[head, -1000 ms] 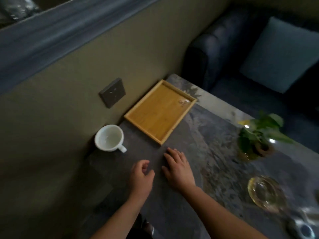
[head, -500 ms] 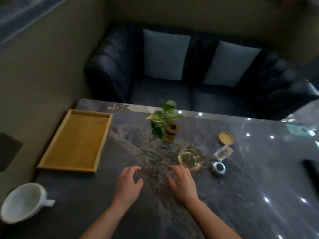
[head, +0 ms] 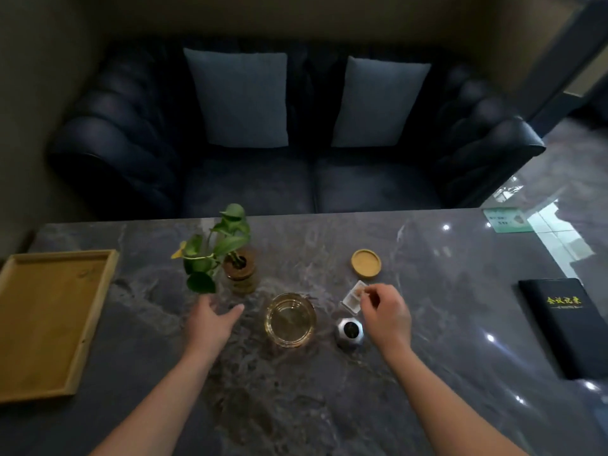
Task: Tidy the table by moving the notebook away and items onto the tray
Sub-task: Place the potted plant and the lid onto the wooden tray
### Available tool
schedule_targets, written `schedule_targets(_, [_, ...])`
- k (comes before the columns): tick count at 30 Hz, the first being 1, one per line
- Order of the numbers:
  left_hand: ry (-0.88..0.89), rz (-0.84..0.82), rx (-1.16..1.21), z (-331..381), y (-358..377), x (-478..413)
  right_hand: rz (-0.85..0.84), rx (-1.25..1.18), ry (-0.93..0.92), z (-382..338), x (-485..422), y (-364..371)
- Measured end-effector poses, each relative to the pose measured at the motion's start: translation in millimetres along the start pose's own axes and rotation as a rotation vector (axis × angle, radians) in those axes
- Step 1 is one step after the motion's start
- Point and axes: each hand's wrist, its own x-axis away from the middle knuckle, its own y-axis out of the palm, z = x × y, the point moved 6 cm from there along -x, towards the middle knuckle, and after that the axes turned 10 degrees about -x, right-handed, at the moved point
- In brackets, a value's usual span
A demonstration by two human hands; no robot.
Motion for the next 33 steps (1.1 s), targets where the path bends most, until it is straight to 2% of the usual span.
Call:
schedule_targets(3, [-0.031,0.054,-0.016,14.1,10.5,-14.7,0.053,-0.032,0.016,10.6,-31.1,-11.0])
schedule_targets(5, [-0.063,0.081,0.019,20.2,15.3,-19.4,0.023,-0.020,0.044,17.7,-52.1,-10.3])
schedule_targets(12, [-0.120,0.135,0.160,26.0,36.0,-28.0,-0.366,0.202,0.131,46.4,-123.1,25.8])
schedule_targets(16, [-0.121,0.202,0.170,30.9,40.2,-31.1,-0.484,0.340,0.040,50.3,-139.9,40.5])
schedule_targets(21, [-0.127,0.230,0.154,34.8,38.7,-38.6,-0.475,0.433,-0.082,50.2,-141.6,45.8])
schedule_targets(28, [-0.139,0.186,0.182,30.5,32.8,-40.9,-0.427,0.338,-0.070,33.1,-140.1,39.8])
schedule_targets(33, [-0.088,0.186,0.210,21.6,17.5,-27.6,-0.363,0.259,-0.149,-5.1,-127.8,34.8])
